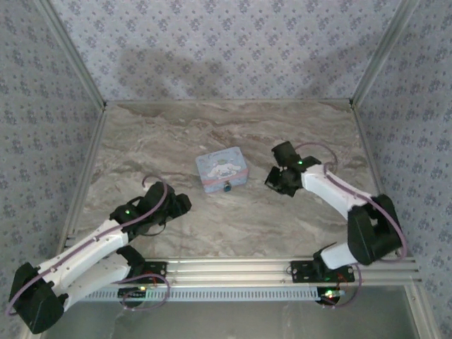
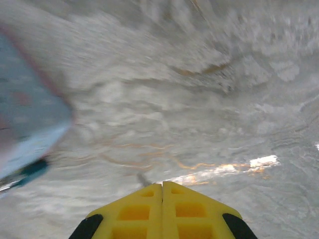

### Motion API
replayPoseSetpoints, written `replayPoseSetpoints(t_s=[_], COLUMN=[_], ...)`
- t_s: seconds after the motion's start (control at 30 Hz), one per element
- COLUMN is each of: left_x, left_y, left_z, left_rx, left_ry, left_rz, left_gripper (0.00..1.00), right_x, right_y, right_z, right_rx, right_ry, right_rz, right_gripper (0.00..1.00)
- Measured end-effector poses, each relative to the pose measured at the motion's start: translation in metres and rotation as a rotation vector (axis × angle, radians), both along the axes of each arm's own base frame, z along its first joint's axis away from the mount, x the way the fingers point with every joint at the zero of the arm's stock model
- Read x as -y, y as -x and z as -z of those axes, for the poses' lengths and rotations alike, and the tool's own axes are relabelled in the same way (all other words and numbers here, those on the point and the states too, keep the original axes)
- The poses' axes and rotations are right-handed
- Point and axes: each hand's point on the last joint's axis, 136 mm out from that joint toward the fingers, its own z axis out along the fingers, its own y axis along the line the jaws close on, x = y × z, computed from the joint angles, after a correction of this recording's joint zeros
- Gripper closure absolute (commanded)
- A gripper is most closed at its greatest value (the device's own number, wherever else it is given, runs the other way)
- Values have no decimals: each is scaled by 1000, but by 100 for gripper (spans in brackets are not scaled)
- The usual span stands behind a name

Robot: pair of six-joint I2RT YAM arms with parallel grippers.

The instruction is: Unlock the padlock with the key

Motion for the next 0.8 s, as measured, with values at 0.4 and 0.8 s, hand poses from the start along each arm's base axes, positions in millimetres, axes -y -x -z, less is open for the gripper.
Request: replayPoseSetpoints(t_s=[0.4, 0.8], left_x=[59, 135], left_y=[-26, -48], left_z=[-102, -202], left_rx=[212, 437], left_ry=[259, 672], left_rz=[150, 347], left_gripper=[15, 31], right_x=[-30, -84], right_y=[-4, 17], right_z=[-132, -232], right_rx=[377, 583], right_ry=[-289, -618], right_rz=[-168, -342], right_gripper=[100, 100])
